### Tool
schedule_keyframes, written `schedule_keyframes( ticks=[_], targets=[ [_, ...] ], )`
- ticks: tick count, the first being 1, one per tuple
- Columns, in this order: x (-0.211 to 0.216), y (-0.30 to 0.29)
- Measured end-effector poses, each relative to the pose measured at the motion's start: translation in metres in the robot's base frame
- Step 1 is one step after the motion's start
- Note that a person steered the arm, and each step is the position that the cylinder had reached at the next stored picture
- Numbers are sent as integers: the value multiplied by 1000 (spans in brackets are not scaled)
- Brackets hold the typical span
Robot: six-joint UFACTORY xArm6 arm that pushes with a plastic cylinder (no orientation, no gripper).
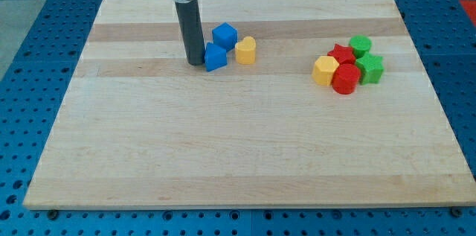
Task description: Point your arm towards group of blocks
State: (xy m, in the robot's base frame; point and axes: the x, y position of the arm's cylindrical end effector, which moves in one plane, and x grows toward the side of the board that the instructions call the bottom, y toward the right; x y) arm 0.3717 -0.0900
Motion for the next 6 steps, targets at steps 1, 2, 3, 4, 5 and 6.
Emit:
schedule_keyframes(
  ticks=[1, 2, 3, 4, 5, 6],
  targets=[
    [0, 0],
    [7, -17],
    [42, -19],
    [70, 7],
    [78, 74],
    [78, 133]
  ],
)
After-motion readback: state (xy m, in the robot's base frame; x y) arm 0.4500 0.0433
